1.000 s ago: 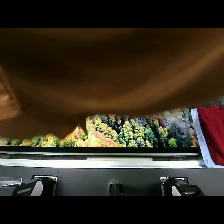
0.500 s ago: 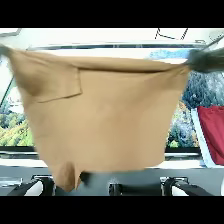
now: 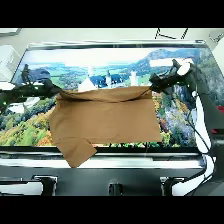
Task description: Fold the clothes and pants, and hang the long-sleeved shirts on hangers.
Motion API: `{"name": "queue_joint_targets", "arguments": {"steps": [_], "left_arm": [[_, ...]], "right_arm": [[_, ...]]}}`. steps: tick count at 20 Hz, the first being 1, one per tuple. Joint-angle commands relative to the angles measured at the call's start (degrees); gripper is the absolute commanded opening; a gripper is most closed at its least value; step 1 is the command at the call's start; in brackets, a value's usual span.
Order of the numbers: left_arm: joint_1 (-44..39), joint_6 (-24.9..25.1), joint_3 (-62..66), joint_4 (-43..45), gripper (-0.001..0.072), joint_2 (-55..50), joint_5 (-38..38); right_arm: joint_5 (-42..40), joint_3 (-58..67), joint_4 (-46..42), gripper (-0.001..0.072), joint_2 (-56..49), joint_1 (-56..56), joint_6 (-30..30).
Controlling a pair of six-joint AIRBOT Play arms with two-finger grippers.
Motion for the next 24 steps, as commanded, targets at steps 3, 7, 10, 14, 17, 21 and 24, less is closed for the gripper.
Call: {"name": "queue_joint_targets", "arguments": {"steps": [3, 7, 10, 14, 17, 21, 24], "left_arm": [[8.4, -6.1, 3.6, 7.0, 0.0621, -1.8, -19.3], [17.5, -7.5, -5.8, 24.4, 0.0585, 4.7, -30.6], [21.4, -1.8, -24.1, 24.2, 0.0583, 11.8, -23.8], [22.5, 5.5, -35.6, 18.3, 0.0583, 12.7, -18.6], [21.9, 5.5, -36.2, 17.1, 0.0582, 12.4, -16.1], [19.1, 5.5, -36.3, 17.1, 0.0581, 10.4, -15.5], [15.5, 5.4, -36.3, 14.6, 0.0395, 9.7, -13.6]], "right_arm": [[15.0, 2.5, -0.2, 0.0628, 2.1, -10.1, -9.4], [33.6, -3.8, -10.9, 0.0605, 6.6, -20.4, -11.9], [27.3, -18.2, -12.3, 0.0604, 13.6, -20.9, -13.1], [25.0, -28.0, -9.0, 0.0604, 16.9, -20.0, -15.7], [25.4, -28.3, -8.3, 0.0604, 16.9, -20.0, -16.0], [25.0, -28.3, -8.2, 0.0603, 16.9, -20.0, -16.0], [25.2, -28.3, -8.2, 0.0603, 16.9, -20.0, -16.0]]}}
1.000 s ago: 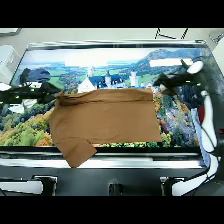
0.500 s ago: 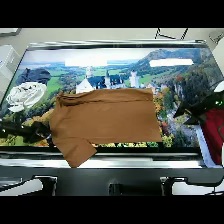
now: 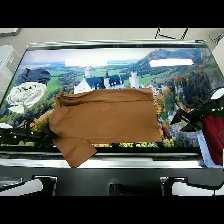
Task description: Fold the clothes and pants, and hang the long-sleeved shirts on hangers.
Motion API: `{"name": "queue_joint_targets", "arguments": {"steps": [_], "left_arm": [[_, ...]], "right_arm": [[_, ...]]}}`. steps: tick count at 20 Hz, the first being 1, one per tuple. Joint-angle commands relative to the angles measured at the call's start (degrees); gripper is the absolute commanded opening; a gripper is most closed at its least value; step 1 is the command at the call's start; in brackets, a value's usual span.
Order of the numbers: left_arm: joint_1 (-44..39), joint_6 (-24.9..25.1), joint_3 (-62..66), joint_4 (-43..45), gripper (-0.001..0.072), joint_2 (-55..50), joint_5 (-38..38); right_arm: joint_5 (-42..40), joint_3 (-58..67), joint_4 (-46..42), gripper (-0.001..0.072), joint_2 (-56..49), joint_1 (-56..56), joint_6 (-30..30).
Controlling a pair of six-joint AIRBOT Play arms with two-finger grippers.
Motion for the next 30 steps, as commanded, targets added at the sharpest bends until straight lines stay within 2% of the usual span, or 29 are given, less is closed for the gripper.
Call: {"name": "queue_joint_targets", "arguments": {"steps": [1, 2, 3, 6, 10, 13, 15, 16, 17, 18, 19, 20, 23, 25, 28, 30], "left_arm": [[-3.1, 0.2, -0.3, -3.3, 0.026, -0.7, 3.3], [-3.4, 0.2, -0.2, -4.6, 0.0115, -0.7, 3.8], [-3.3, 0.3, -0.2, -5.4, 0.0036, -0.6, 3.8], [-3.3, 0.8, -0.2, -5.4, 0.0029, -0.6, 3.6], [-3.3, 1.2, -0.2, -5.4, 0.0029, 0.1, 2.9], [-3.3, 1.2, -0.2, -5.4, 0.0029, 1.1, 2.8], [-3.3, 1.2, -0.2, -5.5, 0.0029, 1.7, 2.7], [-3.3, 1.1, -0.2, -5.6, 0.0029, 2.1, 2.6], [-3.3, 1.1, -0.2, -5.6, 0.0029, 2.3, 2.5], [-3.3, 1.1, -0.2, -5.6, 0.0029, 2.7, 2.3], [-3.3, 1.1, -0.2, -5.6, 0.0029, 3.1, 2.1], [-3.3, 1.1, 0.1, -5.6, 0.0029, 3.4, 1.5], [-3.3, 1.1, 5.4, -6.9, 0.0027, 5.8, -1.6], [-3.3, 0.9, 13.6, -10.9, 0.0027, 10.3, -2.0], [-3.3, 1.2, 34.6, -19.6, 0.0028, 18.1, 0.5], [-3.3, 1.8, 51.6, -17.9, 0.0029, 22.1, 5.8]], "right_arm": [[0.1, -0.6, 0.0, 0.0603, 0.1, 0.0, -0.2], [0.1, -1.2, -0.1, 0.0603, 0.1, 0.0, -0.3], [-0.3, -2.3, -0.4, 0.0603, 0.1, 0.0, -0.4], [-3.6, -7.9, 0.1, 0.0605, 0.1, 0.0, -1.0], [-10.4, -15.5, 7.8, 0.061, 0.0, 0.0, -4.5], [-10.7, -18.0, 12.1, 0.0607, -1.2, 0.3, -6.3], [-10.8, -18.1, 11.8, 0.0603, -1.7, 3.2, -7.4], [-11.6, -18.1, 11.8, 0.0579, -1.6, 5.4, -7.4], [-12.5, -18.1, 11.8, 0.0523, -1.6, 7.6, -7.1], [-13.3, -18.1, 11.8, 0.0404, -1.6, 9.6, -6.1], [-13.3, -17.9, 11.9, 0.024, -1.6, 11.0, -5.9], [-12.2, -17.2, 11.8, 0.004, -1.4, 11.9, -6.1], [-10.7, -10.7, 12.1, 0.0036, 2.5, 11.7, -6.6], [-11.7, -0.8, 12.0, 0.0036, 7.6, 10.6, -6.8], [-18.0, 20.6, 11.2, 0.0036, 16.1, 8.8, -9.4], [-24.6, 33.9, 7.8, 0.0036, 21.7, 8.0, -9.7]]}}
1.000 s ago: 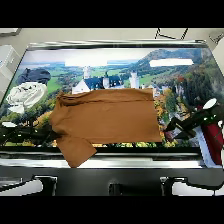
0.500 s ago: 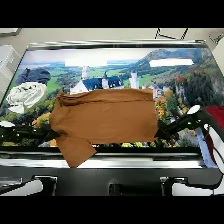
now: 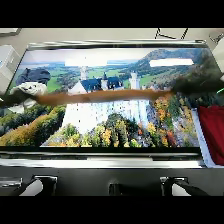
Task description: Fold the clothes and pants, and hang the long-sleeved shirts on hangers.
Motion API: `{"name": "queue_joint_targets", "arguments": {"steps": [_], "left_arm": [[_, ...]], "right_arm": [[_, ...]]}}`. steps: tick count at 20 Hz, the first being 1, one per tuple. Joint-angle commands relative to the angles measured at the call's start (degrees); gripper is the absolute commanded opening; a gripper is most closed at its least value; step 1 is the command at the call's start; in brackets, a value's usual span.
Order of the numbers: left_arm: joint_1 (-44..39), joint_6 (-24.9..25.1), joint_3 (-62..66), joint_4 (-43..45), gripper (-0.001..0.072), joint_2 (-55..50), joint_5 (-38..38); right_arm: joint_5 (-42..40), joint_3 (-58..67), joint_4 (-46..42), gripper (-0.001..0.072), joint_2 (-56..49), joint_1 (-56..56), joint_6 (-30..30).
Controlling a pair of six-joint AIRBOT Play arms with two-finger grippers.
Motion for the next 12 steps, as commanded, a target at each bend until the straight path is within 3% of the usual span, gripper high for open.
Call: {"name": "queue_joint_targets", "arguments": {"steps": [1, 5, 12], "left_arm": [[0.1, 0.5, 26.5, 0.1, 0.0029, 7.1, 7.5], [0.0, -4.3, 41.0, 1.3, 0.0028, 13.8, 8.7], [0.0, -7.0, 41.5, 1.6, 0.0025, 20.4, 12.4]], "right_arm": [[-9.9, 21.8, -6.9, 0.0036, 10.0, -1.1, -1.3], [-8.2, 26.5, -11.0, 0.0036, 21.4, -1.1, -0.5], [-7.6, 26.6, -14.9, 0.0035, 28.4, -1.1, 2.4]]}}
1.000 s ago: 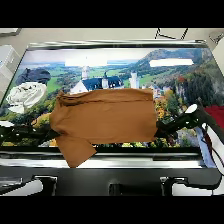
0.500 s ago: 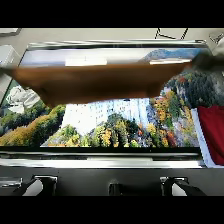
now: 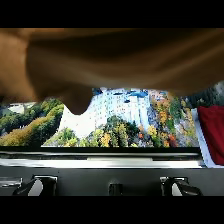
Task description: Fold the clothes and pants, and hang the long-sleeved shirts on hangers.
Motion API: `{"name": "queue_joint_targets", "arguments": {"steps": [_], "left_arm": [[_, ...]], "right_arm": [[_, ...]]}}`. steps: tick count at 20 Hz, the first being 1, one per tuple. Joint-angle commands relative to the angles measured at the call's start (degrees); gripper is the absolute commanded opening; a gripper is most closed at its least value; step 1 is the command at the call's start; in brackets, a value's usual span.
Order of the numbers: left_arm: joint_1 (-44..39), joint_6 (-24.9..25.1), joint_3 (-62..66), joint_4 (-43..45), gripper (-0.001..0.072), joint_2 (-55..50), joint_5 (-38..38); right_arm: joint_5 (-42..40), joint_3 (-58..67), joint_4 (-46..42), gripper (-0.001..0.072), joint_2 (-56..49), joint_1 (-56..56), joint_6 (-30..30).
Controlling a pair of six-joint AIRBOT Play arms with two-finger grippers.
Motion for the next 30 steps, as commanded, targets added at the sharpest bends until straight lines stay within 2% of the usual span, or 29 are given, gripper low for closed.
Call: {"name": "queue_joint_targets", "arguments": {"steps": [1, 3, 4, 6, 8, 10, 11, 13, 15, 16, 19, 22, 24, 27, 30], "left_arm": [[0.0, -1.2, 1.3, 0.7, 0.0025, 1.8, 3.4], [0.0, -2.0, 1.2, 3.4, 0.0025, 0.7, 2.4], [0.0, -3.0, 1.2, 4.6, 0.0025, -0.5, -0.4], [0.0, -5.1, 0.9, 6.0, 0.0025, -5.0, -10.2], [-0.3, -6.3, -3.3, 5.9, 0.0026, -10.5, -17.4], [-2.8, -6.3, -13.2, 6.2, 0.0026, -15.0, -16.8], [-4.7, -6.0, -19.2, 6.6, 0.0026, -17.2, -15.6], [-8.9, -3.8, -32.8, 7.8, 0.0027, -21.9, -11.7], [-12.3, -2.1, -44.7, 7.8, 0.0027, -28.0, -2.4], [-13.2, -2.2, -47.6, 7.5, 0.0027, -31.5, 2.1], [-14.3, 0.7, -46.5, 4.2, 0.0028, -42.2, 10.0], [-14.4, 5.1, -40.2, 0.6, 0.0028, -48.5, 15.0], [-15.2, 6.8, -36.8, 0.6, 0.0029, -49.9, 19.8], [-17.8, 7.5, -35.1, 0.5, 0.0028, -50.6, 27.1], [-21.4, 7.5, -35.1, 0.5, 0.0029, -52.4, 29.8]], "right_arm": [[-1.0, 0.6, -2.0, 0.0035, 2.0, 0.0, 1.5], [-2.6, 0.6, -2.8, 0.0035, 0.7, 0.0, 4.0], [-1.6, 0.6, -3.2, 0.0035, -0.6, 0.0, 5.4], [6.7, 0.5, -2.8, 0.0035, -5.7, 0.0, 6.8], [19.9, -0.9, -0.9, 0.0035, -14.1, 0.0, 7.3], [27.0, -4.9, -0.7, 0.0034, -24.2, 0.0, 7.3], [26.6, -8.2, -0.7, 0.0034, -29.2, 0.7, 7.3], [22.4, -15.1, -1.2, 0.0034, -37.9, 4.0, 7.3], [16.5, -19.3, -1.9, 0.0035, -46.6, 8.1, 7.6], [13.3, -19.3, -2.1, 0.0036, -50.9, 9.5, 9.7], [0.0, -19.3, 0.9, 0.0036, -58.8, 10.5, 16.6], [-16.2, -19.3, 0.8, 0.0036, -59.2, 9.9, 18.9], [-23.7, -18.8, 0.8, 0.0036, -59.1, 9.0, 19.7], [-25.6, -18.8, -0.1, 0.0036, -59.6, 7.1, 20.8], [-26.0, -18.8, -1.1, 0.0036, -59.8, 7.1, 19.9]]}}
